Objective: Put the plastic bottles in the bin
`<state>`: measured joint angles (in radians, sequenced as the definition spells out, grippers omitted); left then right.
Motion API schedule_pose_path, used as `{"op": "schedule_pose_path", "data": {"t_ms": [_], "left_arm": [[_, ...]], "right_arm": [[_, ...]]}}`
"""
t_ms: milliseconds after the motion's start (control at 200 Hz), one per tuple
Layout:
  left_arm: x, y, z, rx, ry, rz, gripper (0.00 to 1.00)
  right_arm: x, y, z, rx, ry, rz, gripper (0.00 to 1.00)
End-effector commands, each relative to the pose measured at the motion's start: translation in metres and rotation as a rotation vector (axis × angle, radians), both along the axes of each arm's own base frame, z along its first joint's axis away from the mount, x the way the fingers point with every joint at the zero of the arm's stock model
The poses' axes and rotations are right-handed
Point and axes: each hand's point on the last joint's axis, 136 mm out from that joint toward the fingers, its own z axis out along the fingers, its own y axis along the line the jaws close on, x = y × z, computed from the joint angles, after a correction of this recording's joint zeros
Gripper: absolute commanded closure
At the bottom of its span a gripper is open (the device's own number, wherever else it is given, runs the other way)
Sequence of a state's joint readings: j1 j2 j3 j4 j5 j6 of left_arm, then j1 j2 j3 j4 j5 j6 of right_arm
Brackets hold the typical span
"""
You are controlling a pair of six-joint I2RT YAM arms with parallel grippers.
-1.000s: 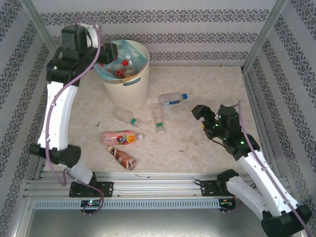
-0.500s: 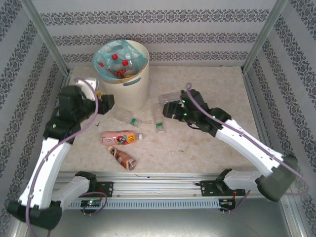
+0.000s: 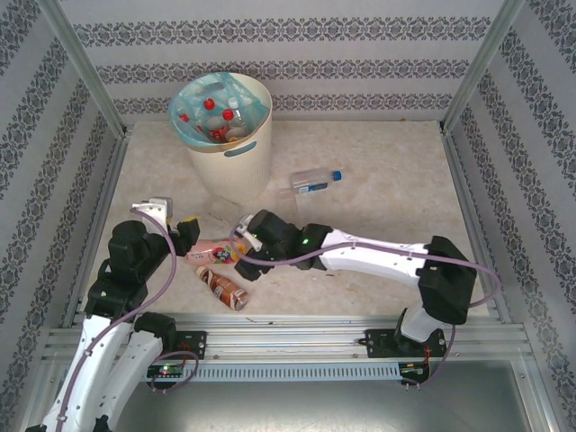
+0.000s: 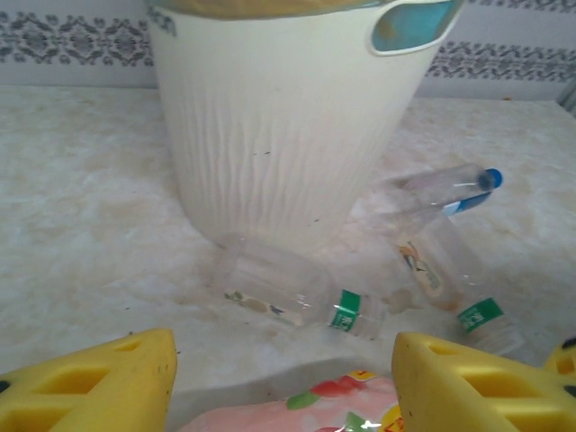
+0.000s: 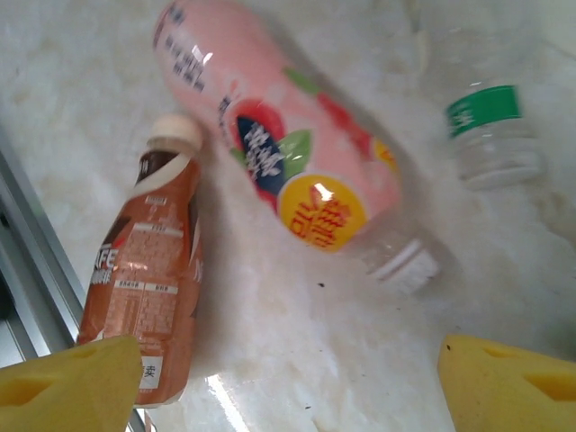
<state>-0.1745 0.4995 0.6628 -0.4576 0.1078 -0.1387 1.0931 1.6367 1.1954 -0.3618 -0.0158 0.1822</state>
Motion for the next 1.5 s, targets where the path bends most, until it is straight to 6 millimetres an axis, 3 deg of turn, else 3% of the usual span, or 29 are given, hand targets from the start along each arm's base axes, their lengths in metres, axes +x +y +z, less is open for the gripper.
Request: {"op": "schedule_pose_path", "data": {"t_ms": [0, 190, 440, 694, 784, 854, 899, 1034, 1199, 1384, 1499], "left_arm": [[0.002, 0.019, 0.015, 0.021, -0.071, 0.103, 0.35], [-0.006, 0.046, 0.017, 0.082, -0.098, 0.237, 0.34], [-0.012, 0.055, 0.023, 0.094, -0.131, 0.284, 0.32], [-0.014, 0.059, 0.024, 0.104, -0.133, 0.304, 0.31], [-0.014, 0.06, 0.023, 0.104, -0.133, 0.307, 0.31], [-0.014, 0.06, 0.024, 0.102, -0.133, 0.309, 0.31], [-0.015, 0.06, 0.024, 0.1, -0.135, 0.309, 0.31], [-0.015, 0.055, 0.029, 0.089, -0.157, 0.281, 0.31], [-0.016, 0.046, 0.053, 0.059, -0.2, 0.228, 0.29], [-0.014, -0.002, 0.081, -0.055, -0.169, -0.02, 0.28], [-0.016, -0.047, 0.09, -0.195, -0.09, -0.251, 0.27]], "right_arm": [[-0.002, 0.025, 0.008, 0.016, -0.058, 0.095, 0.15], [-0.051, 0.048, -0.026, -0.051, -0.004, 0.181, 0.12], [-0.079, 0.056, -0.062, -0.111, 0.036, 0.193, 0.09], [-0.078, 0.059, -0.086, -0.185, 0.025, 0.177, 0.16], [-0.07, 0.053, -0.088, -0.213, 0.002, 0.147, 0.25], [-0.068, 0.049, -0.087, -0.221, -0.002, 0.14, 0.39], [-0.068, 0.047, -0.084, -0.217, -0.002, 0.139, 0.44], [-0.077, 0.041, -0.067, -0.182, 0.002, 0.168, 0.47], [-0.091, 0.026, -0.025, -0.077, 0.012, 0.187, 0.5], [-0.087, -0.002, 0.033, 0.072, -0.054, 0.146, 0.52], [-0.074, -0.02, 0.075, 0.189, -0.113, 0.096, 0.52]]}}
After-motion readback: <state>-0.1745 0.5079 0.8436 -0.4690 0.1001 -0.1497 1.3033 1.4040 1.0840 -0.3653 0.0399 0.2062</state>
